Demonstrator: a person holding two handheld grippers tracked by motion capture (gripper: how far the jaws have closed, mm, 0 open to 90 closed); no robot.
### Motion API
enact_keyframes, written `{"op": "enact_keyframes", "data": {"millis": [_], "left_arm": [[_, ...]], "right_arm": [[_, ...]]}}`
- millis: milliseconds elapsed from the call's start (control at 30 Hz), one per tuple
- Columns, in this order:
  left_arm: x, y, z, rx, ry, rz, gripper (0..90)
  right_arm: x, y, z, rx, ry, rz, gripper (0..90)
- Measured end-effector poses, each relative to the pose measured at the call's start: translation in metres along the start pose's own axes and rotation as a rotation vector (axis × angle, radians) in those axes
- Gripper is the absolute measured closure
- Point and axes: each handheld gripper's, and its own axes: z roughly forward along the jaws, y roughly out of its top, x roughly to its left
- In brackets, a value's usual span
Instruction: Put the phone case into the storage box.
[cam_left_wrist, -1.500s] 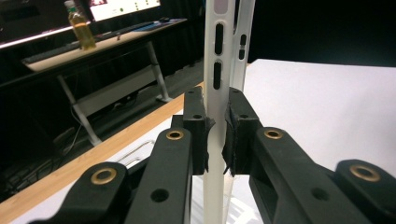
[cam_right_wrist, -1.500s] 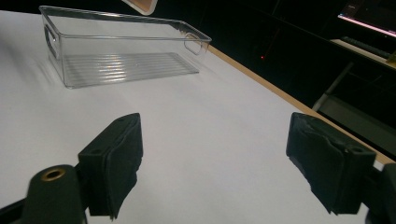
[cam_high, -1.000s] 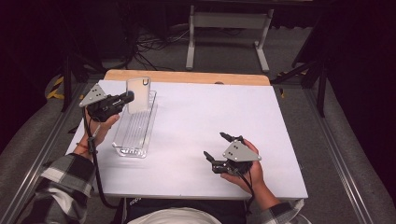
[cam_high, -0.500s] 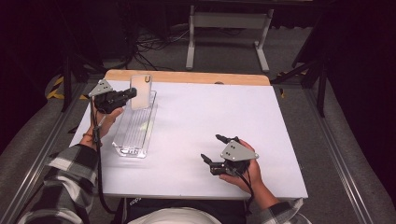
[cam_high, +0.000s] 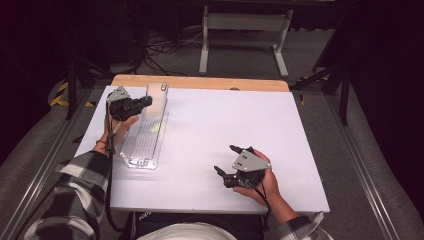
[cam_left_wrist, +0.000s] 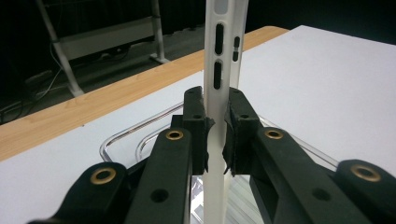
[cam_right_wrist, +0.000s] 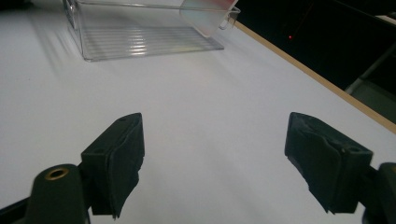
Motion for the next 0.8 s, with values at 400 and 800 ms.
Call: {"op": "enact_keyframes", "data": {"millis": [400,800], "left_arm": [[-0.0001,-0.0038,0.0064,0.024,0.013,-0.002,81.2],[0.0014,-0.0054,0.0072,0.018,0.028,0.000,81.1]], "right_arm": [[0.0021,-0.0017,0.0068,0.046,0.008,-0.025,20.8],[0.0029,-0.0026,0.0091,0.068,0.013,-0.034,20.8]]}}
